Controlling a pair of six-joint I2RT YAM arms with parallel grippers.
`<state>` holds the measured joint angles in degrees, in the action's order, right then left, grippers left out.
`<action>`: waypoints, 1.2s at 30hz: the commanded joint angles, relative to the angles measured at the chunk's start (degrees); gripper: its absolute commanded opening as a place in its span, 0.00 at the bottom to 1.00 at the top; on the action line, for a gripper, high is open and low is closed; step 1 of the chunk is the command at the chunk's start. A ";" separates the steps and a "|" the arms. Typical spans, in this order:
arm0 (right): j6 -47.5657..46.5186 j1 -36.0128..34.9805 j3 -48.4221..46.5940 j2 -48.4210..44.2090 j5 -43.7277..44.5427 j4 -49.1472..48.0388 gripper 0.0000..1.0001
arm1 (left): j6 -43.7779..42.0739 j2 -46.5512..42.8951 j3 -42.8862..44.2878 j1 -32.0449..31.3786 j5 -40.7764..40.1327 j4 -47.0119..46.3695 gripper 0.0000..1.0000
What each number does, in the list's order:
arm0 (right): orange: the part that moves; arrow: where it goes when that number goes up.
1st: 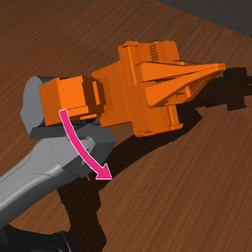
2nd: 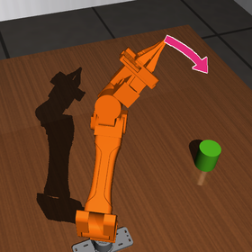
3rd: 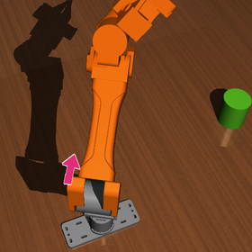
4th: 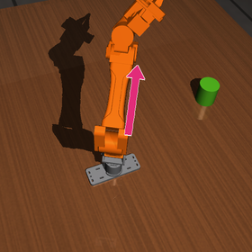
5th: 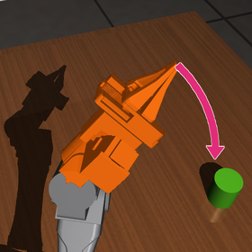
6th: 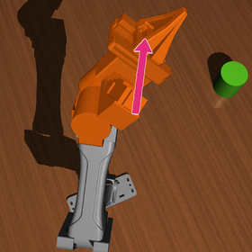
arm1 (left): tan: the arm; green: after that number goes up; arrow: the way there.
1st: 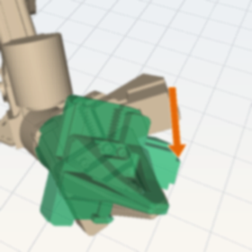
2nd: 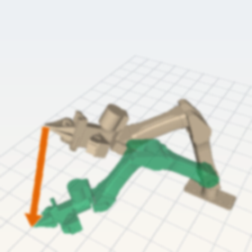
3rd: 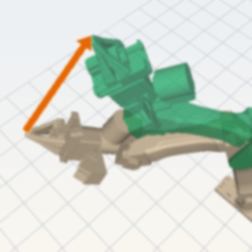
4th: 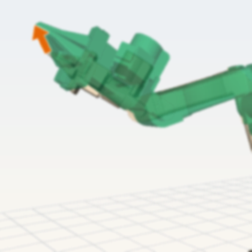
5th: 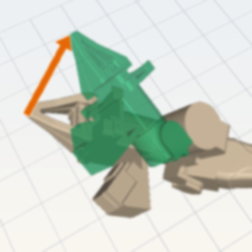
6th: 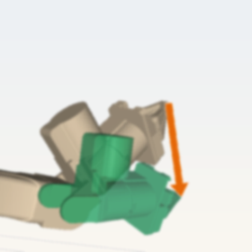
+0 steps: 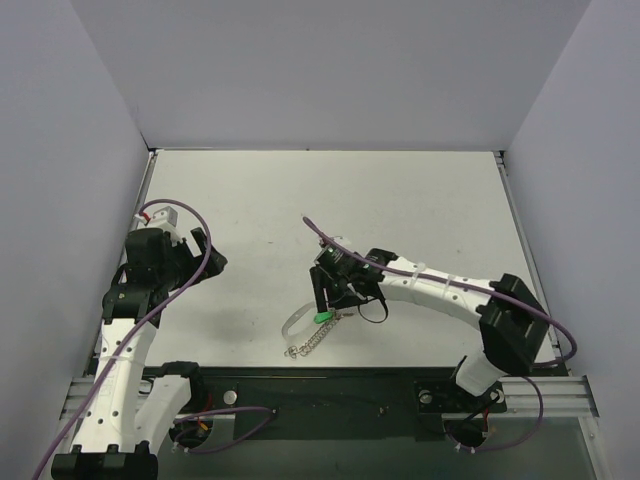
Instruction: Remove the keys from the keyring
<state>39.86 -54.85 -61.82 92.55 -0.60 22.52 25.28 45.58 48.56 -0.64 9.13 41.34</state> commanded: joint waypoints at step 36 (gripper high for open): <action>-22.01 -0.70 0.39 5.35 5.61 -4.59 0.45 | -0.14 -0.23 -0.04 0.38 0.02 -2.32 0.97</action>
<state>18.96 -56.23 -59.11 97.17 4.47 18.44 25.28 45.58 48.56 -0.64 9.10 41.32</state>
